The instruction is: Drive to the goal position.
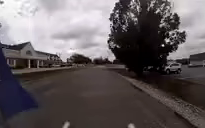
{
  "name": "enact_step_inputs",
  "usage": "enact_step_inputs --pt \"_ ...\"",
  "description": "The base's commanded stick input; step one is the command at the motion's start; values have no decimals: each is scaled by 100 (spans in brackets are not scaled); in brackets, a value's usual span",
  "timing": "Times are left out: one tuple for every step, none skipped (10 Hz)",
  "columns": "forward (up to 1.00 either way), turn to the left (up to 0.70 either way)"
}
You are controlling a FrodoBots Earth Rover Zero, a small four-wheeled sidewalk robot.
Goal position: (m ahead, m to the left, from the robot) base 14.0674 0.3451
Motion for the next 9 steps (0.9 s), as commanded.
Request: enact_step_inputs --pt "45 0" --pt "45 0" --pt "45 0" --pt "45 0" --pt "45 0" --pt "45 0" --pt "45 0" --pt "45 0" --pt "45 0"
